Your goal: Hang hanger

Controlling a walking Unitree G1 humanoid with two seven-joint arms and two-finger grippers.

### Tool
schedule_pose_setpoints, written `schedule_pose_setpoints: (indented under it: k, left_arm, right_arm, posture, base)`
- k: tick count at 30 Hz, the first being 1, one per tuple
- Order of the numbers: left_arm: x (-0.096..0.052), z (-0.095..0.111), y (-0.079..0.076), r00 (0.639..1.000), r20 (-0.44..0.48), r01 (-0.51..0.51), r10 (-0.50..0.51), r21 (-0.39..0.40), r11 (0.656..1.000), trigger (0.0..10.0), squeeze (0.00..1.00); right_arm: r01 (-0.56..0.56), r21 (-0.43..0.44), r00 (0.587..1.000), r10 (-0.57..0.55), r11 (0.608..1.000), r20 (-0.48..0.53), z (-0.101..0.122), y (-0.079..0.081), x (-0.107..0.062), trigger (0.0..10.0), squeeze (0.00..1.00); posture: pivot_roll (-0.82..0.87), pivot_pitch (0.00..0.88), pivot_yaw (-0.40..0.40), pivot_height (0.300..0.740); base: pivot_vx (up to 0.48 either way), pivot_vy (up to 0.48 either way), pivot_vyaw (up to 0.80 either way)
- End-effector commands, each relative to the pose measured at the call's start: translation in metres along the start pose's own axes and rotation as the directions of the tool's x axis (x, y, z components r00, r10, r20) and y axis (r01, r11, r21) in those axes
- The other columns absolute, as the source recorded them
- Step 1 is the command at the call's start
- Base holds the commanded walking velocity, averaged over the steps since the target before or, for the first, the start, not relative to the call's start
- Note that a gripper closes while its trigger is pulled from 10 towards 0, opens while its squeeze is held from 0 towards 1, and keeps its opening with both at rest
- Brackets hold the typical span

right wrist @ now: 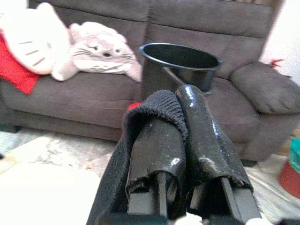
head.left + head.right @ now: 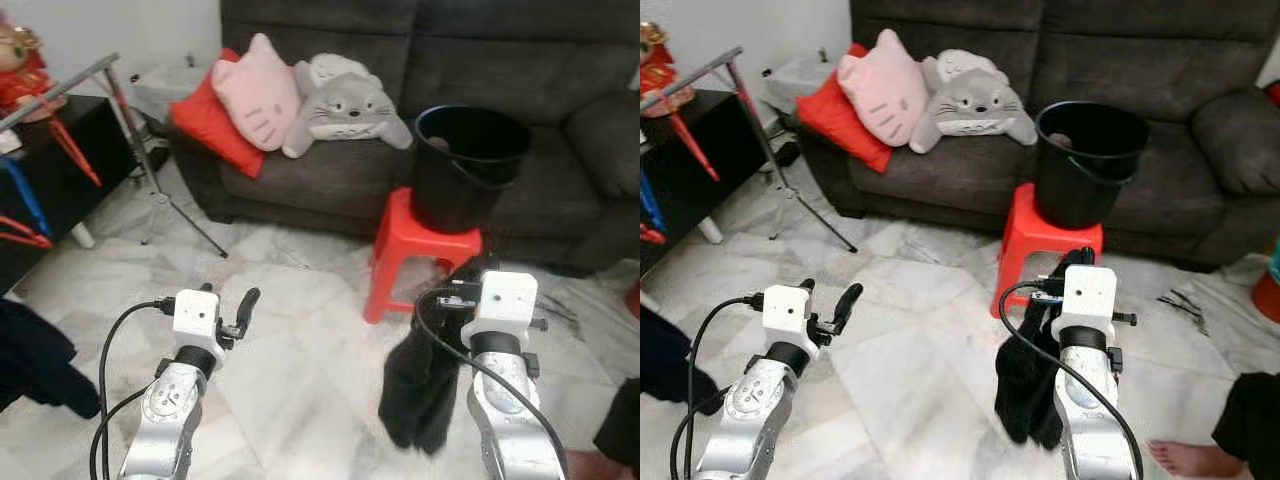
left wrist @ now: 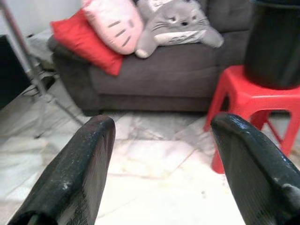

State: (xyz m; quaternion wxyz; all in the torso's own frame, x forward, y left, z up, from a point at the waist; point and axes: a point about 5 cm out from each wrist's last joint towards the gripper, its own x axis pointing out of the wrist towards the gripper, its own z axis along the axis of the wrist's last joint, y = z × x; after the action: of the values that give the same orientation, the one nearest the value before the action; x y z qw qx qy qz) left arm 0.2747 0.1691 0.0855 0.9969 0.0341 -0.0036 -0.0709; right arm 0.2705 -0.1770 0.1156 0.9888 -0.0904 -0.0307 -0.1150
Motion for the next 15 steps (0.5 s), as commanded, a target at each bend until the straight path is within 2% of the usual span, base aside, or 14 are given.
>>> schedule_pose_setpoints:
  k: [1,9,15]
  left_arm:
    - [-0.0008,0.0056,0.0031,1.000,0.010,-0.013,0.012,0.020,1.000,10.0,0.00]
    - [-0.0021,0.0027,0.0055,1.000,-0.006,-0.029,0.029,0.022,0.999,10.0,0.00]
    - [-0.0026,0.0009,0.0006,0.999,-0.011,-0.030,0.030,0.015,0.999,10.0,0.00]
  right_arm:
    - [-0.007,0.009,0.998,0.007,1.000,0.055,0.0116,0.0030,0.0025,10.0,0.00]
    - [-0.020,0.015,0.998,0.020,1.000,0.052,0.0117,0.0052,0.0023,10.0,0.00]
    - [-0.033,0.002,0.999,0.033,0.999,0.041,0.0085,0.0020,0.0018,10.0,0.00]
  posture:
    - [-0.10,0.000,0.015,0.740]
    - [-0.11,0.000,0.020,0.740]
    - [-0.10,0.000,0.010,0.740]
  base:
    - [0.000,0.000,0.80]
    - [0.000,0.000,0.80]
    - [0.000,0.000,0.80]
